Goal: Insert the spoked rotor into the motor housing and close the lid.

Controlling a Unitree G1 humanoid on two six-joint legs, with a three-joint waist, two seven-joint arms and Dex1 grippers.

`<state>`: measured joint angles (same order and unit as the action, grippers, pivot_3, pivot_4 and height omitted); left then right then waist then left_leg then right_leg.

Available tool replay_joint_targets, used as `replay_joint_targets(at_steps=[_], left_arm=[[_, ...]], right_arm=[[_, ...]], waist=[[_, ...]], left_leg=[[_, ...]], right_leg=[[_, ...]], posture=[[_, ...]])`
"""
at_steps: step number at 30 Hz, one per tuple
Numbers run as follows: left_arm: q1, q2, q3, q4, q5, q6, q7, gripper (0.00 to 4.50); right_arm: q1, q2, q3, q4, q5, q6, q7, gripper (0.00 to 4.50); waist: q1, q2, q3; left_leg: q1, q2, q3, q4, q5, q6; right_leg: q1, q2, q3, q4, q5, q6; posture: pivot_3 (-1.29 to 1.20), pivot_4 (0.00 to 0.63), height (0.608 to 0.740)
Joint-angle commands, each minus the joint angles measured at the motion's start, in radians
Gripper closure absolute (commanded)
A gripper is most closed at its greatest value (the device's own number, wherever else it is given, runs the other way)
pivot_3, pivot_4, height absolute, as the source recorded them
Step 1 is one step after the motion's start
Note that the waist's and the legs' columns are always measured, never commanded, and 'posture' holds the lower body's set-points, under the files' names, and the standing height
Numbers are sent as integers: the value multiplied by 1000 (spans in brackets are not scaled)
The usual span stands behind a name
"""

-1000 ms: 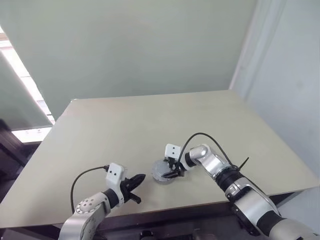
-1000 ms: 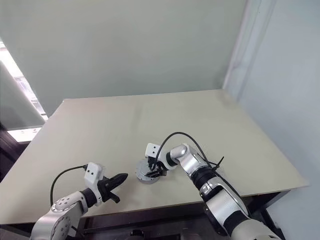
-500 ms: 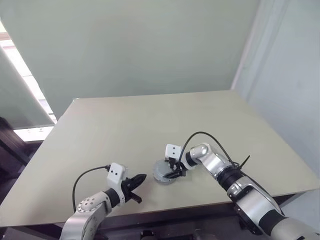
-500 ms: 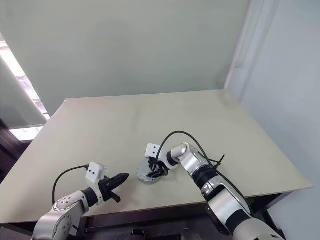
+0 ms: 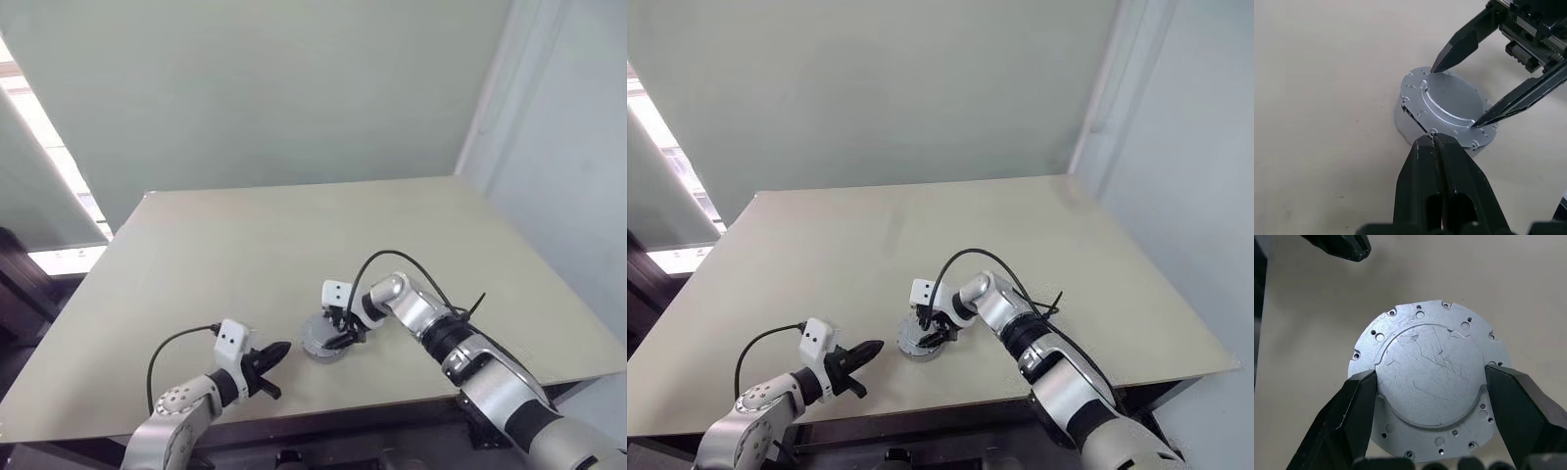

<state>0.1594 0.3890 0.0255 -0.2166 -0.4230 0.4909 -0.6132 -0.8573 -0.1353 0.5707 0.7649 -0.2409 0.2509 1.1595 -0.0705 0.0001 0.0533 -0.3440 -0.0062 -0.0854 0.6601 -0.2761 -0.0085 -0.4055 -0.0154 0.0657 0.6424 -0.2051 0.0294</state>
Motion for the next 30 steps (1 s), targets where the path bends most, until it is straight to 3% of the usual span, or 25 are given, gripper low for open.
replay_joint_targets(at_steps=[1, 13, 30], left_arm=[[-15, 13, -8, -9, 8, -14, -16, 4500], [-20, 19, -12, 7, 27, -22, -34, 4500], [-23, 7, -8, 22, 30, -37, -31, 4500]], right_arm=[[-3, -19, 32, 45, -36, 41, 45, 1250], [-23, 3, 24, 95, -42, 47, 27, 1250], [-23, 49, -26, 52, -31, 240, -42, 1250]], waist=[[-1, 0, 0], [-2, 2, -1], [-5, 4, -2]], left_leg=[[0, 0, 0, 0, 0, 0], [1, 0, 0, 1, 0, 0], [2, 1, 0, 1, 0, 0]], right_leg=[[0, 0, 0, 0, 0, 0], [0, 0, 0, 1, 0, 0], [0, 1, 0, 2, 0, 0]], posture=[[0, 0, 740], [0, 0, 740], [0, 0, 740]])
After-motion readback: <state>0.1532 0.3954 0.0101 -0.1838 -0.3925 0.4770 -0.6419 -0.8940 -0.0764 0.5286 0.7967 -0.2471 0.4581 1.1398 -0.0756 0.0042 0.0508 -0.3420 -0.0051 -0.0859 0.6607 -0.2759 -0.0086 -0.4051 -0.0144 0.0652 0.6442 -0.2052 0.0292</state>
